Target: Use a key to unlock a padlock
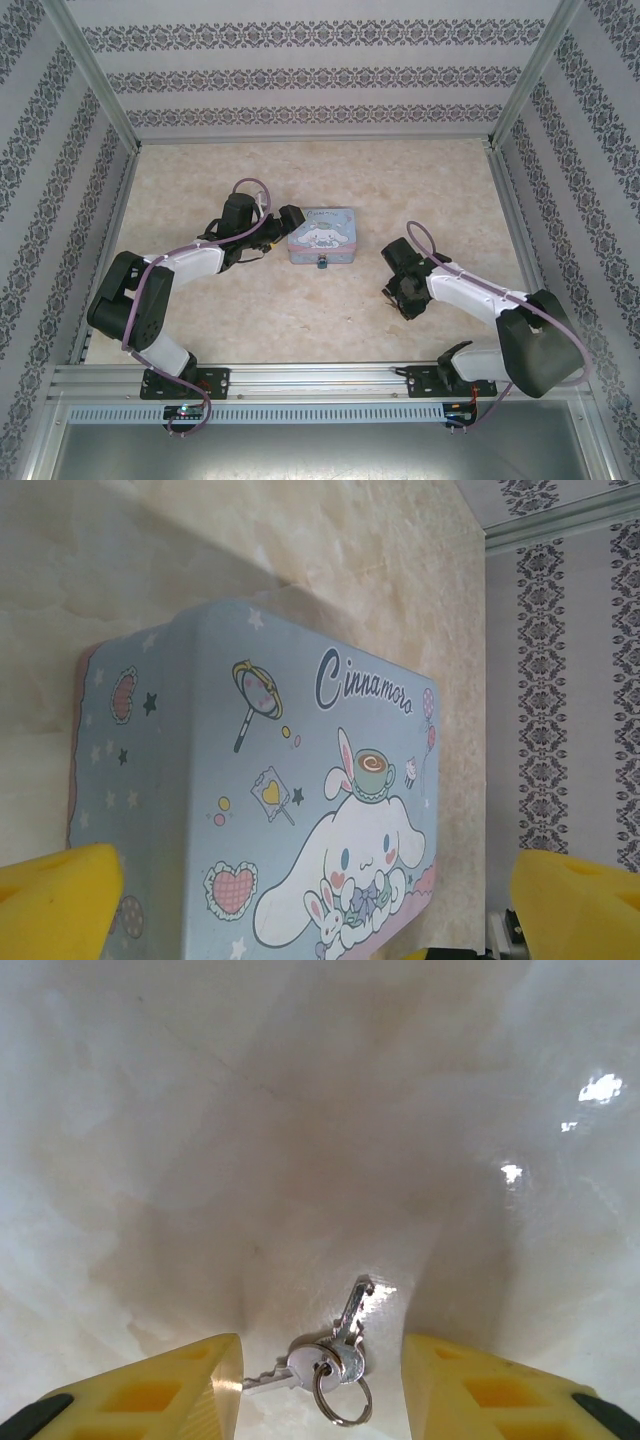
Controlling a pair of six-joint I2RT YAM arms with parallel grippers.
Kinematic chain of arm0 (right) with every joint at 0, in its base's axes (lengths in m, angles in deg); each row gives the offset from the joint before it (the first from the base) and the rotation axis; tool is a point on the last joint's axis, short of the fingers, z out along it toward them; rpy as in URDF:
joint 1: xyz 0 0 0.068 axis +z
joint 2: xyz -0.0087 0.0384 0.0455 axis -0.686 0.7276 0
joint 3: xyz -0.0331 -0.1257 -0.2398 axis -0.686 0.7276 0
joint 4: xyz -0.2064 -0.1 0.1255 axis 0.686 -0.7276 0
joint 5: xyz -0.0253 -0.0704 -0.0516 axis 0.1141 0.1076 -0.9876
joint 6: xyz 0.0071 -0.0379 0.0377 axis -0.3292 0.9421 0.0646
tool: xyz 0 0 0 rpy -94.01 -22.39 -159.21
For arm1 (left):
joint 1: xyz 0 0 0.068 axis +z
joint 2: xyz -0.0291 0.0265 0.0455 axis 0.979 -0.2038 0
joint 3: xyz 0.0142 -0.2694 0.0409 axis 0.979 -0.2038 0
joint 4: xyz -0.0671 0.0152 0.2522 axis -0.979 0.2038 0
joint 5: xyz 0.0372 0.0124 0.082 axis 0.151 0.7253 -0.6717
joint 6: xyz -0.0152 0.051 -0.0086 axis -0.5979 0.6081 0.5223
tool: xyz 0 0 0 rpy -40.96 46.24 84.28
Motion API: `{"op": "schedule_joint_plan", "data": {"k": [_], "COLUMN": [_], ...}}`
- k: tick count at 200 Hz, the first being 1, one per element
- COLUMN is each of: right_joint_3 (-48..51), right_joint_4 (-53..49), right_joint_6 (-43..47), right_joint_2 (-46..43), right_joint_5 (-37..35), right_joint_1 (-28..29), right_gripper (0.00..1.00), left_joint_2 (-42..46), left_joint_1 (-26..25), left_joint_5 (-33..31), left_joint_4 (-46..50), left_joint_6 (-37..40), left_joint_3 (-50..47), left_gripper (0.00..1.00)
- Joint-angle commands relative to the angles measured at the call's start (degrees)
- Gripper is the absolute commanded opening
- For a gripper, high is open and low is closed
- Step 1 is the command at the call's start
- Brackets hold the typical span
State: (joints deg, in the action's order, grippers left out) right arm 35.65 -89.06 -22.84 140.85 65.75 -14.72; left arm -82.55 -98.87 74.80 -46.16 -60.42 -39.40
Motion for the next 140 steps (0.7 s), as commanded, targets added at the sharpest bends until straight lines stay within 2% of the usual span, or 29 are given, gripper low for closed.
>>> {"op": "schedule_joint_plan", "data": {"k": [1,50,77,105,140], "right_joint_3": [0.27,0.15,0.87,2.16,3.75], "right_joint_4": [-0.07,0.48,0.99,2.64,5.67], "right_joint_6": [-0.25,0.17,-0.17,-0.57,0.8], "right_joint_2": [1.11,3.22,3.73,3.92,3.47], "right_joint_5": [0.46,0.88,0.71,0.98,0.94], "right_joint_1": [-0.67,-1.0,-1.0,-0.74,-0.73], "right_gripper": [0.46,0.45,0.39,0.27,0.06], "left_joint_2": [-0.63,-0.63,-0.41,0.36,0.7], "left_joint_1": [-0.22,-0.24,-0.29,-0.22,-0.25], "left_joint_5": [0.4,0.23,0.15,-0.24,-0.81], "left_joint_4": [-2.91,-2.96,-3.11,-2.23,-1.42], "left_joint_6": [-0.69,-0.95,-1.13,-0.87,-0.27], "left_joint_3": [1.81,1.77,1.64,1.4,0.76], "left_gripper": [0.99,1.0,0.99,1.0,0.99]}}
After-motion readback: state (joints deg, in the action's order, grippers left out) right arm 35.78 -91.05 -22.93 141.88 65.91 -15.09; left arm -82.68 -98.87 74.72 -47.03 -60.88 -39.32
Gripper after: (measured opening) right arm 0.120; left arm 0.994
